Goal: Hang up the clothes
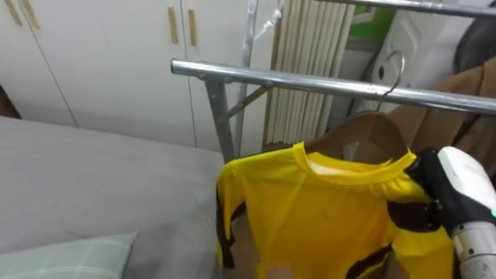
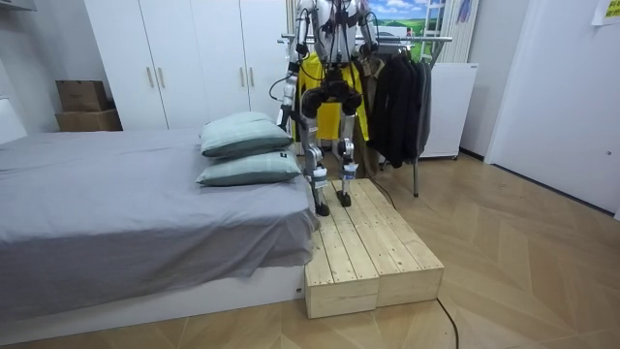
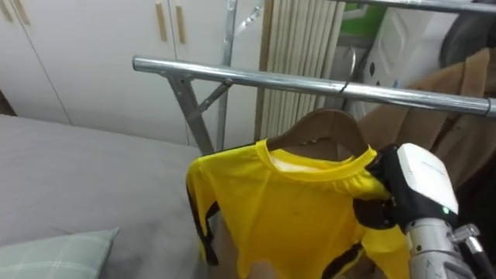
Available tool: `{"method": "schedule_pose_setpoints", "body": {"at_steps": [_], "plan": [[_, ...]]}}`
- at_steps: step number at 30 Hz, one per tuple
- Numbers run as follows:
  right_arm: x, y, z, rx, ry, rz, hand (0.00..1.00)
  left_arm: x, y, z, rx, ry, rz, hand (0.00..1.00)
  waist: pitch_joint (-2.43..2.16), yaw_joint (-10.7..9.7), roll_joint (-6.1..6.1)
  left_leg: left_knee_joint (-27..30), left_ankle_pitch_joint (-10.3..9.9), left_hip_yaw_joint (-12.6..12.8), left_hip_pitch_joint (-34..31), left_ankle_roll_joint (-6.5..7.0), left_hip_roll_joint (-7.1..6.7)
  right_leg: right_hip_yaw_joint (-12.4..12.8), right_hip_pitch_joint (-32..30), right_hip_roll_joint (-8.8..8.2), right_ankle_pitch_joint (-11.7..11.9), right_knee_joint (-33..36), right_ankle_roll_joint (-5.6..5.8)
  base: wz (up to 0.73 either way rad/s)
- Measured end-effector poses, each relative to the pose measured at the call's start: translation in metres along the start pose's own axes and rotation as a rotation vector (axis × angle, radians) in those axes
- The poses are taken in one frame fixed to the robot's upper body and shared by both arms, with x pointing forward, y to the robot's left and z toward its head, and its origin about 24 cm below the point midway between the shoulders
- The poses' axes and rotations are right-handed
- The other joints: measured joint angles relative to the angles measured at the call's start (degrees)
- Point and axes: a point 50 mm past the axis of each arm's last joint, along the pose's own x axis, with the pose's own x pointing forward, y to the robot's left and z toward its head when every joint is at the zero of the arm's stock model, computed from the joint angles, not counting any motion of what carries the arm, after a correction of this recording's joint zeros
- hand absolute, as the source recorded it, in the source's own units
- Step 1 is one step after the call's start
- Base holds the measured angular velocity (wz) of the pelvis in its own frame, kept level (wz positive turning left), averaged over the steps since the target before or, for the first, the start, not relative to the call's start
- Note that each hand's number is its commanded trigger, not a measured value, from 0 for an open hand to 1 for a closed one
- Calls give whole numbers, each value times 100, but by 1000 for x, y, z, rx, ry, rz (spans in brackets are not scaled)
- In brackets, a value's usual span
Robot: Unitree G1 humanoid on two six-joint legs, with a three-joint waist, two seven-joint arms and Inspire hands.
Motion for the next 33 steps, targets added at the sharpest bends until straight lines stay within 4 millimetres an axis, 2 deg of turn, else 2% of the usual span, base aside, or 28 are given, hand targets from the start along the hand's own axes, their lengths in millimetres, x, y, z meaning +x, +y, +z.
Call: {"method": "schedule_pose_setpoints", "body": {"at_steps": [1, 3, 6, 12, 17, 26, 33], "plan": [[1, 0, 1, 3, -5, 3, 100, 0, 2, 1, -11, -1, 5, 0, 0, -8, -1, -5, 9, -133, -1, -20, 52, 19, 73, 97, 95, -179, -40, -48], [1, 1, 2, 4, -13, 12, 100, 0, 3, 3, -25, -10, 7, 0, -1, -68, -1, -5, 37, -255, 15, -68, 91, 60, 172, 187, 183, -368, -74, -18], [1, 3, 4, 27, -10, 26, 100, -2, 5, 19, -28, -49, 13, 0, -1, -126, -4, -39, 49, -256, 41, -88, 104, 117, 194, 277, 199, -440, -83, -9], [1, 4, 5, 57, -6, 29, 100, -6, 7, 39, -18, -114, 32, 0, -8, -89, -18, -124, 53, -479, 48, -94, 55, 141, 192, 291, 223, -450, -83, 1], [3, 3, 6, 60, -12, 24, 100, -6, 5, 39, 8, -117, 38, 0, -20, -75, -32, -170, 57, -484, 60, -101, 43, 135, 191, 305, 257, -471, -74, -1], [6, -1, 10, 56, -29, 10, 100, -4, 4, 27, 29, -134, 49, 0, -33, -68, -22, -200, 70, -580, 71, -118, 47, 141, 196, 339, 285, -474, -86, -2], [15, -10, 21, 74, -70, -26, 100, -3, 3, 20, 28, -139, 47, 0, -58, -68, -35, -201, 72, -619, 164, -125, 48, 203, 288, 368, 287, -489, -93, -2]]}}
